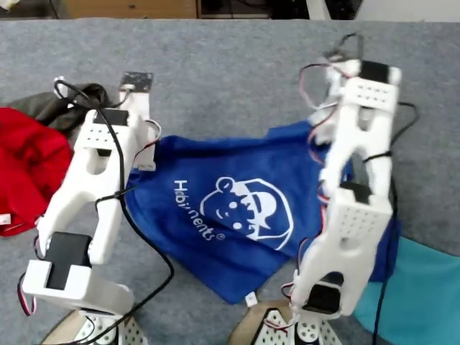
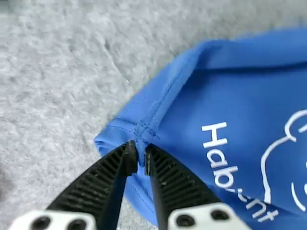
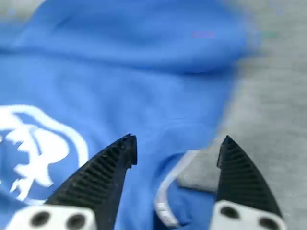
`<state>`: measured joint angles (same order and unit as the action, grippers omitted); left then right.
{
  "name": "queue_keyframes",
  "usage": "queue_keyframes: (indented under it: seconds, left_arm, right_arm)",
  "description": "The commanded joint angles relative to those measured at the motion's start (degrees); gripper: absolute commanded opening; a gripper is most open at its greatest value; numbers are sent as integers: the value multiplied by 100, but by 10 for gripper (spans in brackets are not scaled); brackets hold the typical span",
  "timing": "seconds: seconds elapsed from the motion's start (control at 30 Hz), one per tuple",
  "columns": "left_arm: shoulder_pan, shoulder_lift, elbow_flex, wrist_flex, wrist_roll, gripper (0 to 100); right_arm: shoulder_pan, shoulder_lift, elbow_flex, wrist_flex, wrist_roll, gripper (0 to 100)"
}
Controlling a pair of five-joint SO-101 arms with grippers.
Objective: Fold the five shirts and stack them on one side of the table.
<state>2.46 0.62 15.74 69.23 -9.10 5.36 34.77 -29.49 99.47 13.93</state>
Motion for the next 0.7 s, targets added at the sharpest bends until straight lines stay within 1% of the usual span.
queue_keyframes:
  seconds: [0.0,0.13,0.23,0.3,0.33,0.37,0.47,0.5,0.6,0.67]
  left_arm:
    - [18,-259,-44,105,-97,19]
    - [-167,-374,-44,105,26,19]
    - [-246,-391,-35,114,105,19]
    - [-264,-400,-35,114,97,19]
    - [-264,-400,-35,123,79,19]
    - [-273,-400,-35,123,79,19]
    - [-290,-409,-35,141,79,19]
    - [-290,-409,-35,141,79,19]
    - [-290,-409,-35,149,79,19]
    - [-290,-418,-53,229,70,19]
  right_arm:
    - [-497,-532,1033,-791,-44,277]
    - [-716,-532,1675,-1846,-229,277]
    - [-716,-312,1903,-2259,-290,277]
    - [-708,-13,1930,-2251,-281,273]
    - [-699,145,1947,-2215,-246,255]
    - [-699,295,1912,-2119,-246,224]
    - [-716,462,1692,-1741,-237,81]
    - [-708,470,1631,-1618,-237,51]
    - [-655,382,1560,-1257,-229,51]
    - [-637,215,1569,-932,-53,51]
